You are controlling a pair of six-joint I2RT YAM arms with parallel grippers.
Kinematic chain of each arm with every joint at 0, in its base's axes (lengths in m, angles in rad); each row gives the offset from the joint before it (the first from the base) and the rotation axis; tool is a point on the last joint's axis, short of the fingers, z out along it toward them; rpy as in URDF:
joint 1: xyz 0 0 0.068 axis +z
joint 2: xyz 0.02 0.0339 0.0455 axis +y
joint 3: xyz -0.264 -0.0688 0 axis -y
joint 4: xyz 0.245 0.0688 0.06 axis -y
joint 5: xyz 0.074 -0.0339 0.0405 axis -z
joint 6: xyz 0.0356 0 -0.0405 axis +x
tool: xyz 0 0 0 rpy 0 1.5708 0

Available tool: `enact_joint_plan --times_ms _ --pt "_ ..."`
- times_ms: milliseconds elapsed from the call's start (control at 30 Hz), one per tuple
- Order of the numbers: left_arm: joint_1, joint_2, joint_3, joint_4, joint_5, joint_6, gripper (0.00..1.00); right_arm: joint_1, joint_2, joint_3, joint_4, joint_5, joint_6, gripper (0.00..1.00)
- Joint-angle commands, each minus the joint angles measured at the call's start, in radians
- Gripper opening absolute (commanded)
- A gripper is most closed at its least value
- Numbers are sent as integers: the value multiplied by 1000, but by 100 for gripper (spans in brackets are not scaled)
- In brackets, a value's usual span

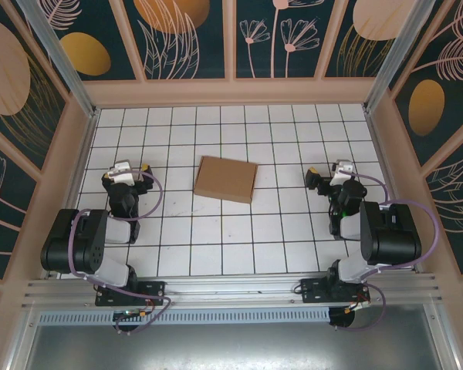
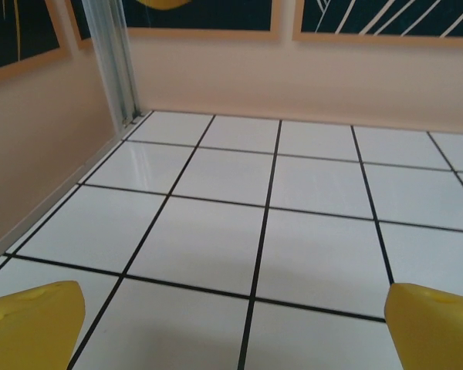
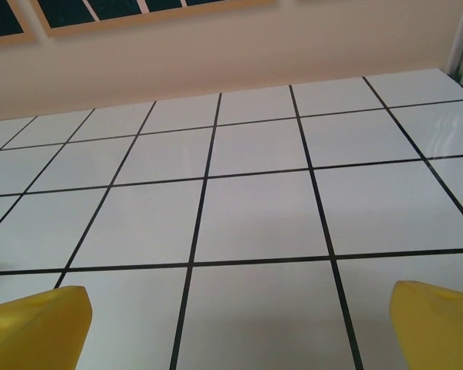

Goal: Fold the paper box

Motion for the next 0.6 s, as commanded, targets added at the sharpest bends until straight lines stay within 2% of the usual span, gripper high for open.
enact_joint_plan --times_ms 0,567 --pt "5 1 -9 65 -7 -23 99 0 8 -9 91 -9 14 99" --pt "4 -1 -4 53 17 -17 99 4 8 -3 80 20 20 99"
